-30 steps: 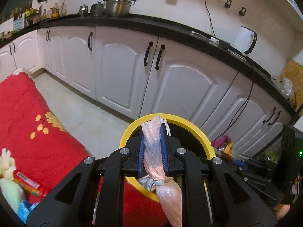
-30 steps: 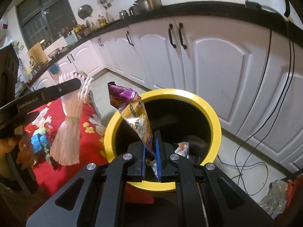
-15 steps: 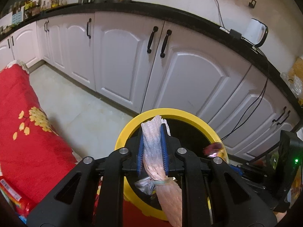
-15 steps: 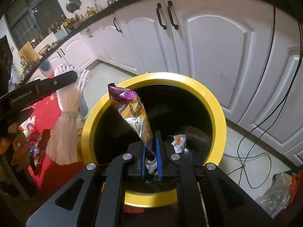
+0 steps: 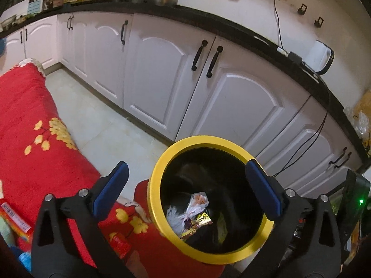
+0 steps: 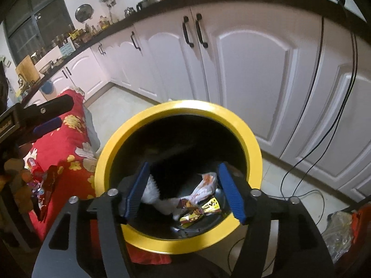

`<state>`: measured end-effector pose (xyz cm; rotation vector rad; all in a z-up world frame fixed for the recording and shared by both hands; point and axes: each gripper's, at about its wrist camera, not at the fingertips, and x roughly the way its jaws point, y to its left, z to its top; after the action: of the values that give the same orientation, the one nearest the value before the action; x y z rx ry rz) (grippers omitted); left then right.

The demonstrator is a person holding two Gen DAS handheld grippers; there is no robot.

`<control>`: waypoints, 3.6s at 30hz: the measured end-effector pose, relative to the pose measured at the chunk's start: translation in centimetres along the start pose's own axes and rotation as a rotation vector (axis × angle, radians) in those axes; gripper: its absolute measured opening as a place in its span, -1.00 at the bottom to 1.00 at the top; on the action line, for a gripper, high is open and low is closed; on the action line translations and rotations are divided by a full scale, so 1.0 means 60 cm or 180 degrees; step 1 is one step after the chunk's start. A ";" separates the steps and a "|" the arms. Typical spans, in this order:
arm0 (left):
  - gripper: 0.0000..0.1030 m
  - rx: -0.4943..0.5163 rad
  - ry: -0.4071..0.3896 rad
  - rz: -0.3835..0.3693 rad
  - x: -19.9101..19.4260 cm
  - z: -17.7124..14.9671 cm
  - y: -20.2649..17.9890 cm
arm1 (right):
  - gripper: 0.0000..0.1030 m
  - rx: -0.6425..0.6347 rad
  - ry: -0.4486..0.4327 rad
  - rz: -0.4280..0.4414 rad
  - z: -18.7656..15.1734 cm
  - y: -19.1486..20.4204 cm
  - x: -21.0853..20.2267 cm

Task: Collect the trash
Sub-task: 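Open both tools to drop the items into the bin, then move both tools back over the bed toward the remaining trash, then grasp the red mesh bag with the left tool while the right tool grasps a green snack bag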

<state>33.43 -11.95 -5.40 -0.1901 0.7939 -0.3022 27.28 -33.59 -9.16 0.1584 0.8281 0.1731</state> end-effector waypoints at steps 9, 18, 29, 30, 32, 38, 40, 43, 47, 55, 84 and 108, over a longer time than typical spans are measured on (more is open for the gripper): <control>0.79 -0.0035 -0.0121 0.0024 -0.065 -0.004 0.012 | 0.53 -0.0090 -0.0216 -0.0017 0.003 0.029 -0.052; 0.79 -0.0080 -0.0256 0.0036 -0.129 -0.013 0.029 | 0.63 -0.0167 -0.0392 0.0045 0.011 0.066 -0.098; 0.79 -0.0088 -0.0367 0.0103 -0.190 -0.033 0.047 | 0.68 -0.0290 -0.0490 0.0138 0.009 0.106 -0.135; 0.79 -0.0084 -0.0379 0.0110 -0.194 -0.034 0.048 | 0.68 -0.0302 -0.0501 0.0148 0.009 0.109 -0.139; 0.79 -0.0076 -0.0401 0.0119 -0.205 -0.036 0.051 | 0.68 -0.0325 -0.0519 0.0171 0.008 0.117 -0.145; 0.79 -0.0085 -0.0448 0.0150 -0.227 -0.042 0.058 | 0.69 -0.0399 -0.0558 0.0219 0.005 0.140 -0.159; 0.79 -0.0099 -0.0468 0.0161 -0.235 -0.045 0.063 | 0.69 -0.0434 -0.0566 0.0240 0.004 0.150 -0.163; 0.79 -0.0125 -0.0499 0.0202 -0.248 -0.049 0.072 | 0.69 -0.0472 -0.0576 0.0273 0.000 0.162 -0.169; 0.79 -0.0162 -0.0537 0.0246 -0.263 -0.055 0.085 | 0.69 -0.0524 -0.0587 0.0323 -0.004 0.178 -0.175; 0.79 -0.0185 -0.0578 0.0336 -0.291 -0.069 0.108 | 0.69 -0.0639 -0.0594 0.0414 -0.014 0.213 -0.185; 0.79 -0.0707 -0.0732 0.0916 -0.383 -0.099 0.295 | 0.69 -0.1273 -0.0263 0.0646 -0.064 0.351 -0.140; 0.79 -0.2040 -0.0296 0.0757 -0.332 -0.164 0.509 | 0.62 -0.1843 0.0313 0.0589 -0.105 0.430 0.007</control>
<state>19.08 22.93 -7.35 -0.6999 0.7920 0.1951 20.53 -7.89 -8.33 -0.3216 0.8302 0.5893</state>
